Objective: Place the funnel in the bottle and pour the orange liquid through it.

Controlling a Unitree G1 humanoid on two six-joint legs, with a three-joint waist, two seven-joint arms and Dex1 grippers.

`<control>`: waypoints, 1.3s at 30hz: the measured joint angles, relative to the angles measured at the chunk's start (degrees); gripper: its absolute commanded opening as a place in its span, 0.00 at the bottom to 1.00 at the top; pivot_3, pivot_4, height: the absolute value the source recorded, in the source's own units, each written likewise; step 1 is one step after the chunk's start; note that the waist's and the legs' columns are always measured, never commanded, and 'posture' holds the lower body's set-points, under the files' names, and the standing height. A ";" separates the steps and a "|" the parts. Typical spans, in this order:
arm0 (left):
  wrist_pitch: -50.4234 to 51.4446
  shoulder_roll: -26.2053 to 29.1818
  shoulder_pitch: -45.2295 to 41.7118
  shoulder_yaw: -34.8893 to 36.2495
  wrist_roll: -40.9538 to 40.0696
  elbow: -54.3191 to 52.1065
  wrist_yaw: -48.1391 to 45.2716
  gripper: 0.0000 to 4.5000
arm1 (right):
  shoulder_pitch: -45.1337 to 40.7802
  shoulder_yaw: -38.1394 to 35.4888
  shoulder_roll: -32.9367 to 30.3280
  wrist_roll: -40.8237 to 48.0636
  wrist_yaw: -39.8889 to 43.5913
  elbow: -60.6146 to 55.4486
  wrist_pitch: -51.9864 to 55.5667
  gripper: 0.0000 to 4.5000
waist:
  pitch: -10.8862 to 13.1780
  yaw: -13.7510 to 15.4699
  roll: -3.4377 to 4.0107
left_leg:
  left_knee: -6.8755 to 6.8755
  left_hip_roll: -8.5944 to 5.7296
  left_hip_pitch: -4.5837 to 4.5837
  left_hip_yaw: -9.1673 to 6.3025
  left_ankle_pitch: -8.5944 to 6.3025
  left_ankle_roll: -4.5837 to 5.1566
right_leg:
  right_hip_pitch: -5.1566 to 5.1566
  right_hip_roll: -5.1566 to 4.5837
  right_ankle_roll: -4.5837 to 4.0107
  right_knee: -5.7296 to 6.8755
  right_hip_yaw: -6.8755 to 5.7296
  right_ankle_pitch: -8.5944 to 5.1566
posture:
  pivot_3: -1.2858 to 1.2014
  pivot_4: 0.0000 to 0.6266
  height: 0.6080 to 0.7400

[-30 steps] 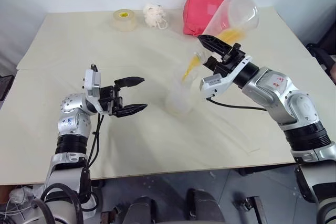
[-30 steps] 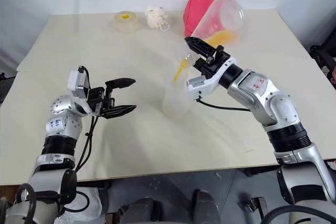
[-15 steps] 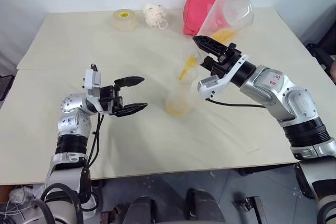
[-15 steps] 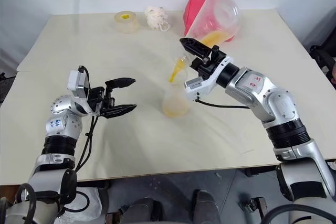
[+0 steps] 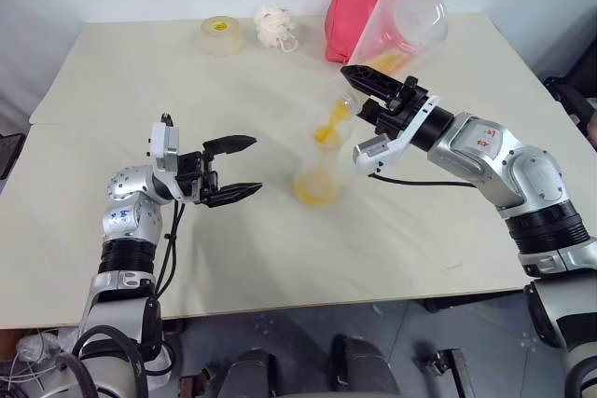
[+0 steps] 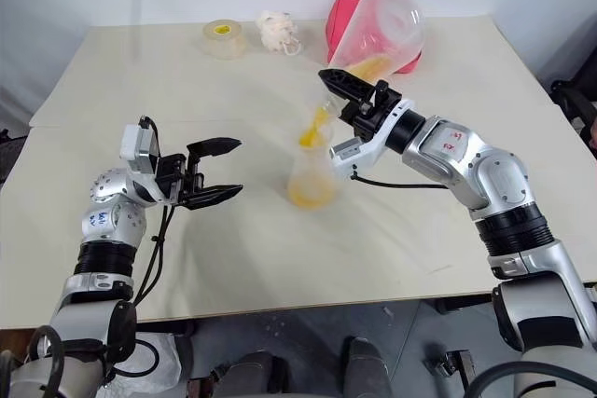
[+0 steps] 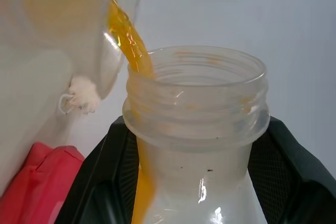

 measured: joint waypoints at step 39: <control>0.02 0.00 -0.78 -0.08 0.04 0.36 0.33 1.00 | -5.96 3.86 -2.97 -8.29 -10.37 4.75 -6.41 0.54 | 0.00 -0.09 0.00 | 0.00 0.05 0.00 0.02 0.00 0.00 | -0.01 -0.01 0.00 0.04 0.00 0.00 | 0.52 0.24 1.00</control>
